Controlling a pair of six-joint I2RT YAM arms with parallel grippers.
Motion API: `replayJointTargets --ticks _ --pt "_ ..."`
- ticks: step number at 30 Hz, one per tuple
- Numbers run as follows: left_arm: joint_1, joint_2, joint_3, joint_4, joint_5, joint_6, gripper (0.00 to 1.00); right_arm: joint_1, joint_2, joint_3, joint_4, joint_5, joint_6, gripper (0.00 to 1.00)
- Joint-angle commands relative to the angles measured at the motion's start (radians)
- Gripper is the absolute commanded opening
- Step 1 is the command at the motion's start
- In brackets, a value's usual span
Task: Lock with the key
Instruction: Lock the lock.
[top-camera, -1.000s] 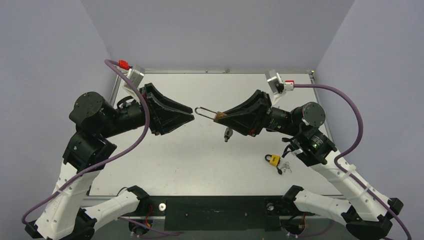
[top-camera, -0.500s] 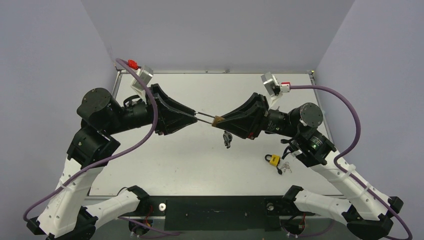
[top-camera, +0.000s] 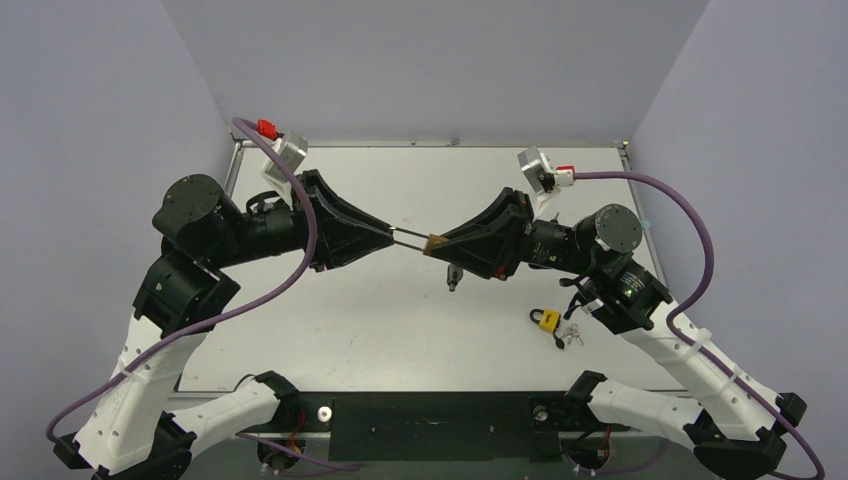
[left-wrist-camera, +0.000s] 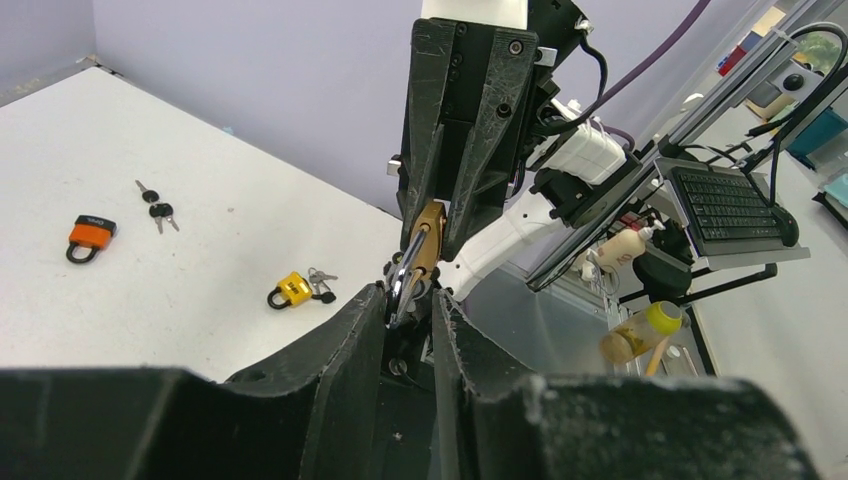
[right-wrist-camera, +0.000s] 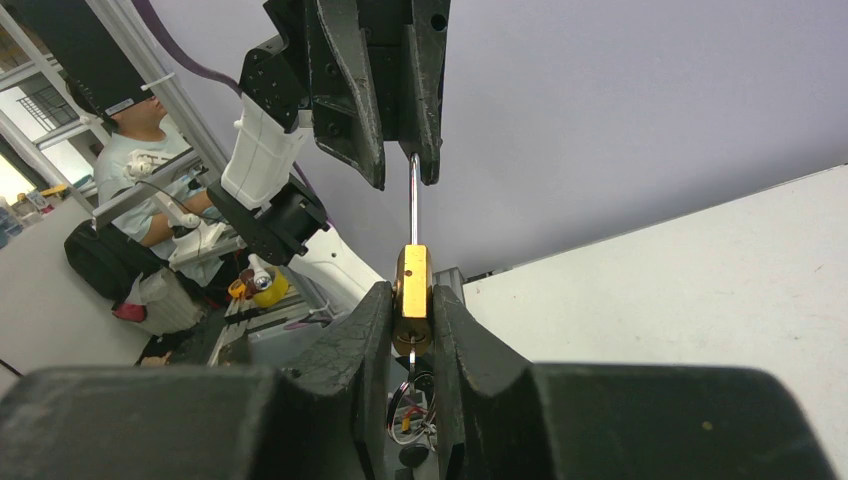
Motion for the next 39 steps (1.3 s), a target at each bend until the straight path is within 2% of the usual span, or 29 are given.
replayJointTargets --ticks 1,7,12,31,39 --pt "-0.005 0.002 0.031 0.019 0.023 0.011 0.19 0.010 0.005 0.032 0.047 -0.006 -0.014 0.00" --pt "-0.005 0.006 0.018 0.026 0.030 0.010 0.14 0.014 0.009 0.036 0.047 -0.006 -0.013 0.00" --pt "-0.005 0.000 -0.002 0.046 0.038 0.001 0.00 0.020 0.018 0.040 0.049 -0.005 -0.014 0.00" --pt "-0.016 -0.029 -0.108 0.174 0.055 -0.046 0.00 0.046 0.059 0.034 0.194 -0.034 0.100 0.00" --pt "-0.033 -0.036 -0.126 0.214 0.048 -0.065 0.00 0.053 0.071 0.045 0.182 0.013 0.097 0.00"
